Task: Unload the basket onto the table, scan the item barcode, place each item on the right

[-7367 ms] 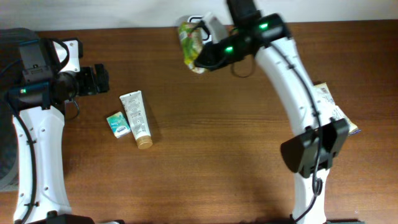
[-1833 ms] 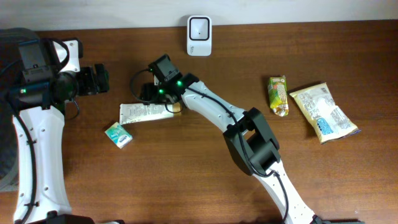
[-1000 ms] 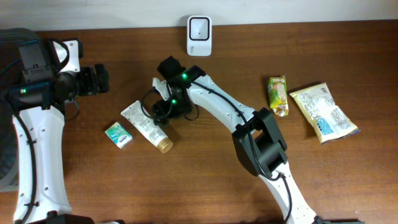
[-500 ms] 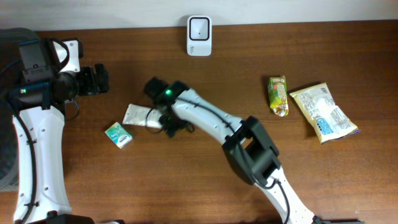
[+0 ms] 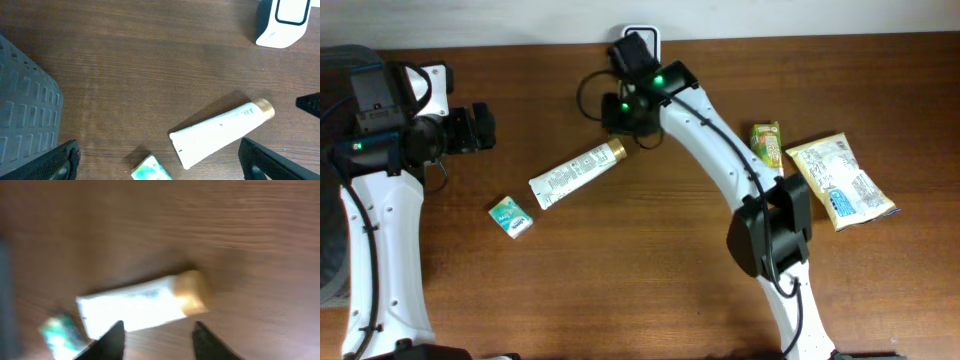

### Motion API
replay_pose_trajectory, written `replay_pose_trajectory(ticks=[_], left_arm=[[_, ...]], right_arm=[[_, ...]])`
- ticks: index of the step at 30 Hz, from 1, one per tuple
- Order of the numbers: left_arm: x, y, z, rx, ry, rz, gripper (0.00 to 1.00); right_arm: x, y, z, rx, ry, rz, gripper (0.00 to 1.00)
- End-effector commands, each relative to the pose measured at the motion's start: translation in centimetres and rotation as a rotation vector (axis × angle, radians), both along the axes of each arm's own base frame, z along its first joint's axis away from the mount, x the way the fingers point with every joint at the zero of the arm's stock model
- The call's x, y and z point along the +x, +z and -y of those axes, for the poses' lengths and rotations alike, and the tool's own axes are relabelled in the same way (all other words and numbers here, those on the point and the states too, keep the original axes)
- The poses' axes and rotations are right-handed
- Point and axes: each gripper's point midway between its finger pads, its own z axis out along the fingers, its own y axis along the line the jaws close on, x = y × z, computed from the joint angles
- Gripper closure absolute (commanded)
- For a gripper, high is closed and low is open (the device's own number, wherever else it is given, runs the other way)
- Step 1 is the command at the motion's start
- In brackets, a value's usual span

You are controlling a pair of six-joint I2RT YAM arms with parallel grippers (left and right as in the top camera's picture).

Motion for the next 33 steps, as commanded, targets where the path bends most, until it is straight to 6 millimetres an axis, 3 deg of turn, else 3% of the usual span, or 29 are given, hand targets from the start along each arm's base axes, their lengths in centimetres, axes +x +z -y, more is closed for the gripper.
replay_pose_trajectory(ticks=[1, 4, 5, 6, 9, 11, 14, 20, 25, 30, 33], left_arm=[[0.0, 0.6, 0.1, 0.007, -0.019, 0.016, 0.01], [0.0, 0.6, 0.1, 0.008, -0.019, 0.015, 0.01], [0.0, 0.6, 0.1, 0.008, -0.019, 0.015, 0.01], [0.0, 0.6, 0.1, 0.008, -0.019, 0.015, 0.01], [0.0, 0.6, 0.1, 0.008, -0.019, 0.015, 0.01], [0.0, 0.6, 0.1, 0.008, -0.019, 0.015, 0.01], [0.0, 0.6, 0.1, 0.008, -0.019, 0.015, 0.01], [0.0, 0.6, 0.1, 0.007, -0.019, 0.016, 0.01], [0.0, 0.6, 0.1, 0.007, -0.019, 0.016, 0.01], [0.0, 0.6, 0.1, 0.007, -0.019, 0.016, 0.01], [0.0, 0.6, 0.1, 0.008, -0.019, 0.015, 0.01]], right_arm=[[-1.3, -2.3, -3.2, 0.047, -0.241, -0.103, 0.64], [-2.9, -5.8, -6.2, 0.038, -0.377, -0.142, 0.63], [-3.3, -6.8, -7.6, 0.037, -0.365, -0.124, 0.55], [-3.4, -7.1, -8.4, 0.038, -0.356, -0.104, 0.35], [-3.2, -8.4, -10.4, 0.019, -0.244, -0.012, 0.20], [-4.1, -9.6, -10.7, -0.031, -0.142, 0.005, 0.15], [-5.2, -10.5, -9.4, -0.124, -0.043, -0.007, 0.08], [-8.1, -11.9, -6.3, -0.294, 0.105, -0.087, 0.04], [-5.4, -10.9, -8.7, -0.162, 0.043, -0.004, 0.04], [-5.3, -14.0, -8.6, -0.151, -0.062, -0.071, 0.04], [-4.9, -14.1, -8.1, -0.150, -0.071, -0.075, 0.05]])
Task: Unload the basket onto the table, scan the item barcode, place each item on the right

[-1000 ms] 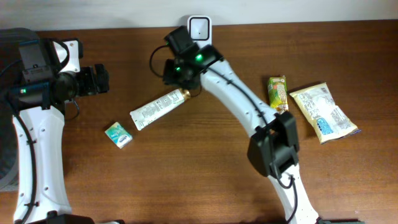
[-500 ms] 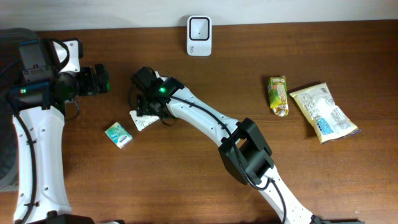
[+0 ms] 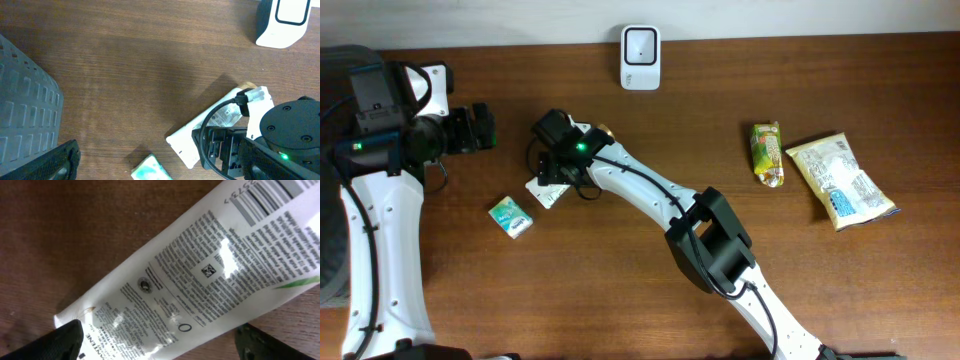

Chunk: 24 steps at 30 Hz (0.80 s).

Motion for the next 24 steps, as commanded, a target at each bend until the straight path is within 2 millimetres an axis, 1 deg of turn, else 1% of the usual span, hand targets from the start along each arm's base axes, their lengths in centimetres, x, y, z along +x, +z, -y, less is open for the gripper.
replay_pose_trajectory(ticks=[1, 3, 4, 5, 6, 7, 10, 11, 12, 13, 14, 15, 16, 17, 18, 20, 21, 22, 23, 24], left_arm=[[0.0, 0.6, 0.1, 0.007, -0.019, 0.015, 0.01], [0.0, 0.6, 0.1, 0.007, -0.019, 0.015, 0.01], [0.0, 0.6, 0.1, 0.008, -0.019, 0.015, 0.01], [0.0, 0.6, 0.1, 0.008, -0.019, 0.015, 0.01], [0.0, 0.6, 0.1, 0.008, -0.019, 0.015, 0.01], [0.0, 0.6, 0.1, 0.008, -0.019, 0.015, 0.01], [0.0, 0.6, 0.1, 0.007, -0.019, 0.015, 0.01], [0.0, 0.6, 0.1, 0.008, -0.019, 0.015, 0.01], [0.0, 0.6, 0.1, 0.007, -0.019, 0.015, 0.01], [0.0, 0.6, 0.1, 0.008, -0.019, 0.015, 0.01], [0.0, 0.6, 0.1, 0.008, -0.019, 0.015, 0.01], [0.0, 0.6, 0.1, 0.007, -0.019, 0.015, 0.01], [0.0, 0.6, 0.1, 0.007, -0.019, 0.015, 0.01], [0.0, 0.6, 0.1, 0.007, -0.019, 0.015, 0.01], [0.0, 0.6, 0.1, 0.007, -0.019, 0.015, 0.01], [0.0, 0.6, 0.1, 0.007, -0.019, 0.015, 0.01], [0.0, 0.6, 0.1, 0.008, -0.019, 0.015, 0.01], [0.0, 0.6, 0.1, 0.008, -0.019, 0.015, 0.01], [0.0, 0.6, 0.1, 0.008, -0.019, 0.016, 0.01], [0.0, 0.6, 0.1, 0.008, -0.019, 0.015, 0.01]], right_arm=[[0.2, -2.8, 1.6, -0.038, -0.051, -0.053, 0.08], [0.3, -3.1, 3.1, -0.103, -0.066, -0.043, 0.32], [0.2, -3.4, 3.8, -0.144, -0.056, -0.041, 0.40], [0.0, -3.4, 3.9, -0.168, 0.008, -0.032, 0.48], [-0.1, -3.5, 4.0, -0.183, 0.050, -0.027, 0.49], [-0.3, -3.5, 4.1, -0.194, 0.083, -0.027, 0.55], [-0.8, -3.7, 4.6, -0.223, 0.136, -0.043, 0.80], [-1.3, -3.8, 4.9, -0.226, 0.168, -0.069, 0.89], [-1.8, -3.9, 5.4, -0.229, 0.194, -0.099, 0.95], [-2.1, -3.9, 6.3, -0.238, 0.211, -0.135, 0.96], [-2.4, -3.7, 7.7, -0.257, 0.228, -0.177, 0.96], [-2.5, -3.3, 8.7, -0.259, 0.260, -0.204, 0.96], [-2.5, -2.6, 9.5, -0.244, 0.318, -0.230, 0.96], [-2.6, -1.9, 9.8, -0.211, 0.369, -0.246, 0.96], [-2.6, -0.7, 9.5, -0.144, 0.417, -0.254, 0.96], [-1.7, 2.7, 7.5, 0.031, 0.458, -0.208, 0.87], [-1.2, 3.9, 6.3, 0.089, 0.469, -0.172, 0.80], [-0.2, 4.9, 4.9, 0.136, 0.440, -0.128, 0.65], [1.0, 5.4, 3.5, 0.169, 0.370, -0.086, 0.47], [1.9, 5.2, 3.0, 0.162, 0.302, -0.058, 0.25]])
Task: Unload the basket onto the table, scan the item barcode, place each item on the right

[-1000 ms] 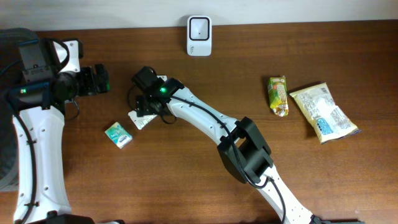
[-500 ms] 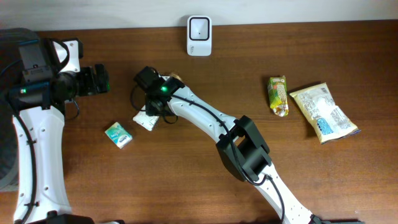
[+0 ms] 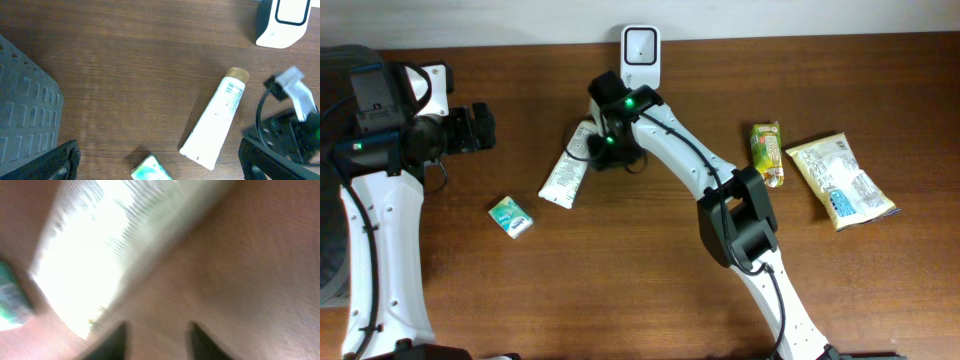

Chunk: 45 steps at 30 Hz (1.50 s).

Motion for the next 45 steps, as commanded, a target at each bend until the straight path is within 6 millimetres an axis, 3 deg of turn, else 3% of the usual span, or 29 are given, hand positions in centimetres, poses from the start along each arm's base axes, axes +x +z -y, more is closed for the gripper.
replay_pose_trajectory(ticks=[1, 4, 6, 12, 21, 24, 26, 28, 30, 31, 33, 34, 37, 39, 42, 45], left_arm=[[0.0, 0.6, 0.1, 0.008, -0.019, 0.015, 0.01], [0.0, 0.6, 0.1, 0.008, -0.019, 0.015, 0.01], [0.0, 0.6, 0.1, 0.008, -0.019, 0.015, 0.01], [0.0, 0.6, 0.1, 0.008, -0.019, 0.015, 0.01], [0.0, 0.6, 0.1, 0.008, -0.019, 0.015, 0.01], [0.0, 0.6, 0.1, 0.007, -0.019, 0.016, 0.01], [0.0, 0.6, 0.1, 0.008, -0.019, 0.015, 0.01], [0.0, 0.6, 0.1, 0.007, -0.019, 0.016, 0.01], [0.0, 0.6, 0.1, 0.007, -0.019, 0.016, 0.01], [0.0, 0.6, 0.1, 0.008, -0.019, 0.015, 0.01], [0.0, 0.6, 0.1, 0.007, -0.019, 0.016, 0.01], [0.0, 0.6, 0.1, 0.008, -0.019, 0.015, 0.01], [0.0, 0.6, 0.1, 0.008, -0.019, 0.015, 0.01], [0.0, 0.6, 0.1, 0.007, -0.019, 0.016, 0.01], [0.0, 0.6, 0.1, 0.007, -0.019, 0.016, 0.01], [0.0, 0.6, 0.1, 0.008, -0.019, 0.015, 0.01]], right_arm=[[1.6, 2.9, -3.4, 0.061, -0.204, 0.078, 0.01], [3.5, 1.9, -4.0, -0.007, -0.414, 0.196, 0.01], [3.7, 1.0, -3.8, -0.069, -0.490, 0.253, 0.01], [2.8, -1.9, -2.7, -0.177, -0.503, 0.269, 0.01], [1.2, -5.1, -3.0, -0.223, -0.464, 0.215, 0.01], [-0.1, -4.7, -0.9, -0.330, -0.253, 0.209, 0.01], [-1.2, -4.1, 2.1, -0.423, -0.167, 0.160, 0.01], [-1.8, -3.8, 3.6, -0.449, -0.103, 0.113, 0.01], [-3.1, -3.5, 3.3, -0.352, 0.067, 0.025, 0.02], [-3.7, -3.4, 2.7, -0.291, 0.128, -0.005, 0.08], [-3.7, -2.5, 2.4, -0.234, 0.155, -0.019, 0.09], [-3.4, -1.0, 2.2, -0.187, 0.149, -0.018, 0.07], [-2.3, 6.2, 2.1, 0.034, 0.252, 0.039, 0.01], [-1.5, 8.6, 3.7, 0.081, 0.301, 0.081, 0.01], [-2.3, 7.6, 4.3, 0.186, 0.461, 0.078, 0.01], [-2.8, 3.6, 4.4, 0.204, 0.534, 0.052, 0.04]])
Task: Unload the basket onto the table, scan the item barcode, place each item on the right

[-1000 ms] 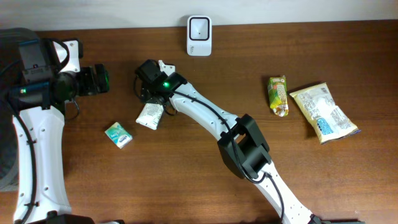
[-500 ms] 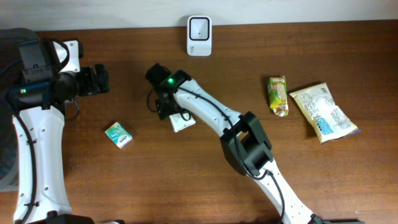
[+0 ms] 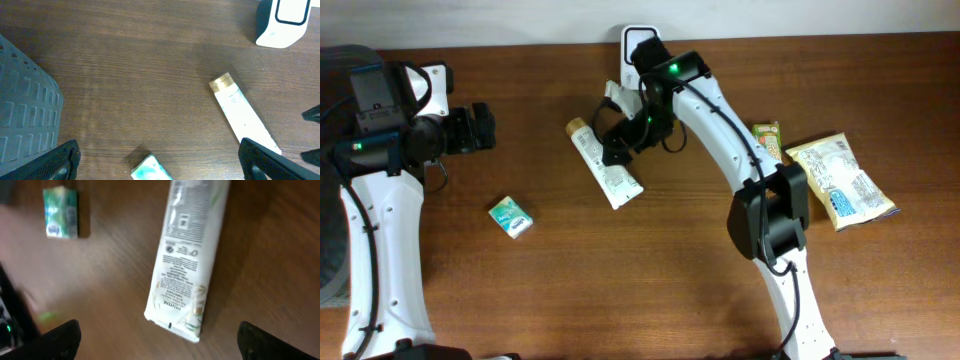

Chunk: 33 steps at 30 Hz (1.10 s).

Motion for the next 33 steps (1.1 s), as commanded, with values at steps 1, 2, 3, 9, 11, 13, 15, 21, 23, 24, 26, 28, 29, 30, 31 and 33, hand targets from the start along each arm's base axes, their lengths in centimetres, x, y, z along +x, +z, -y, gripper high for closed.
replay_pose_trajectory(ticks=[1, 2, 3, 9, 11, 13, 15, 21, 23, 24, 26, 28, 29, 30, 31, 33], left_arm=[[0.0, 0.6, 0.1, 0.007, -0.019, 0.016, 0.01], [0.0, 0.6, 0.1, 0.007, -0.019, 0.016, 0.01], [0.0, 0.6, 0.1, 0.007, -0.019, 0.016, 0.01], [0.0, 0.6, 0.1, 0.007, -0.019, 0.016, 0.01], [0.0, 0.6, 0.1, 0.007, -0.019, 0.016, 0.01], [0.0, 0.6, 0.1, 0.007, -0.019, 0.016, 0.01], [0.0, 0.6, 0.1, 0.007, -0.019, 0.016, 0.01], [0.0, 0.6, 0.1, 0.007, -0.019, 0.016, 0.01], [0.0, 0.6, 0.1, 0.007, -0.019, 0.016, 0.01], [0.0, 0.6, 0.1, 0.007, -0.019, 0.016, 0.01], [0.0, 0.6, 0.1, 0.007, -0.019, 0.016, 0.01], [0.0, 0.6, 0.1, 0.007, -0.019, 0.016, 0.01], [0.0, 0.6, 0.1, 0.007, -0.019, 0.016, 0.01], [0.0, 0.6, 0.1, 0.007, -0.019, 0.016, 0.01], [0.0, 0.6, 0.1, 0.007, -0.019, 0.016, 0.01], [0.0, 0.6, 0.1, 0.007, -0.019, 0.016, 0.01]], right_arm=[[-1.4, -3.3, -1.3, 0.065, 0.126, -0.022, 0.10], [-1.2, -3.9, -1.7, 0.088, 0.128, -0.022, 0.12], [-1.0, -4.3, -2.1, 0.112, 0.131, -0.017, 0.12], [0.6, -5.7, -2.5, 0.140, 0.129, 0.060, 0.18], [0.8, -6.8, -2.6, 0.144, 0.111, 0.063, 0.21], [1.0, -7.5, -2.6, 0.141, 0.090, 0.059, 0.23], [1.0, -8.7, -2.4, 0.126, 0.025, 0.023, 0.24], [-0.5, -11.4, -1.9, 0.055, -0.194, -0.165, 0.75], [-0.8, -12.6, -1.5, 0.010, -0.281, -0.212, 0.88], [-0.8, -12.8, -1.5, 0.009, -0.298, -0.224, 0.91], [-0.9, -12.8, -1.5, 0.005, -0.325, -0.244, 0.96], [-0.9, -12.5, -1.7, 0.020, -0.325, -0.254, 0.96], [-0.6, -11.5, -1.6, 0.053, -0.326, -0.267, 0.96], [0.1, -9.7, -1.3, 0.076, -0.336, -0.264, 0.96], [0.8, -7.8, -0.9, 0.093, -0.341, -0.239, 0.96], [1.7, -1.0, -0.9, 0.214, -0.277, -0.136, 0.96]])
